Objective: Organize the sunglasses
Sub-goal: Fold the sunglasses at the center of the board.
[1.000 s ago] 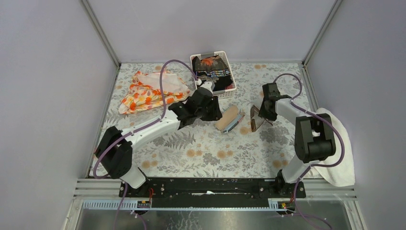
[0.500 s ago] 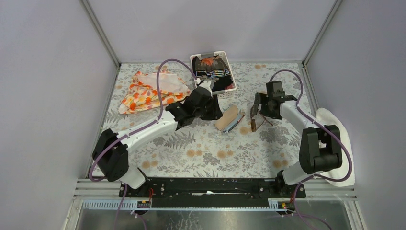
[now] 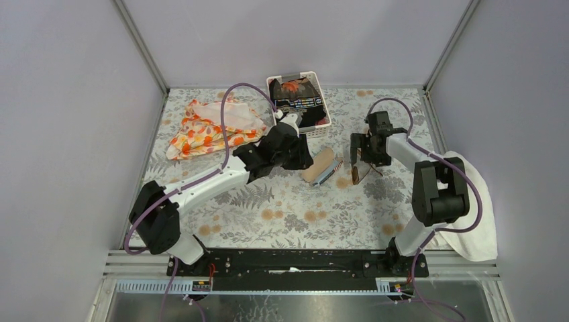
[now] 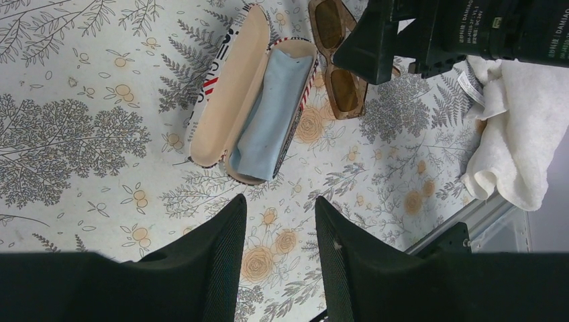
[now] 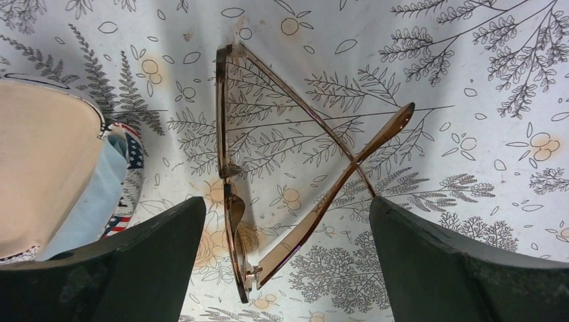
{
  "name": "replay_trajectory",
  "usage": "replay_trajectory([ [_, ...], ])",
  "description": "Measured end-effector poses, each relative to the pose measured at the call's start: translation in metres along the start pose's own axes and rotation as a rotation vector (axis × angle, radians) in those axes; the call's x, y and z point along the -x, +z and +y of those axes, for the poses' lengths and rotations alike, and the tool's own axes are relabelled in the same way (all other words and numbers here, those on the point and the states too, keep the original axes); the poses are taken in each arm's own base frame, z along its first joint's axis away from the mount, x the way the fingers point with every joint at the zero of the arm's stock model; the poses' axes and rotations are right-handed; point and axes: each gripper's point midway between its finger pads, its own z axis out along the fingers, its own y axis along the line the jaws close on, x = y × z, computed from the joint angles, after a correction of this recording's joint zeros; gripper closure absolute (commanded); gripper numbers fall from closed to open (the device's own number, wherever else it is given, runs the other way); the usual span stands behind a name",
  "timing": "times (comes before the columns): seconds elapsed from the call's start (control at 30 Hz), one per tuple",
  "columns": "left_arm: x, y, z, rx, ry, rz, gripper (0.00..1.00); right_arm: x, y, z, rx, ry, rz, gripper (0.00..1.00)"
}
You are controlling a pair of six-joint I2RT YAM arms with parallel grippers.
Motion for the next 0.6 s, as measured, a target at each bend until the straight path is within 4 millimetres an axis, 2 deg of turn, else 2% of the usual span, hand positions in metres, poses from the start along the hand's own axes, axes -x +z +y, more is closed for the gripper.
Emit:
replay_trajectory([
  [0.6, 0.002, -0.004, -0.001, -0.003, 0.001, -0.01, 0.52, -0.008, 0.029, -0.002, -0.016, 0.008, 0.053, 0.02],
])
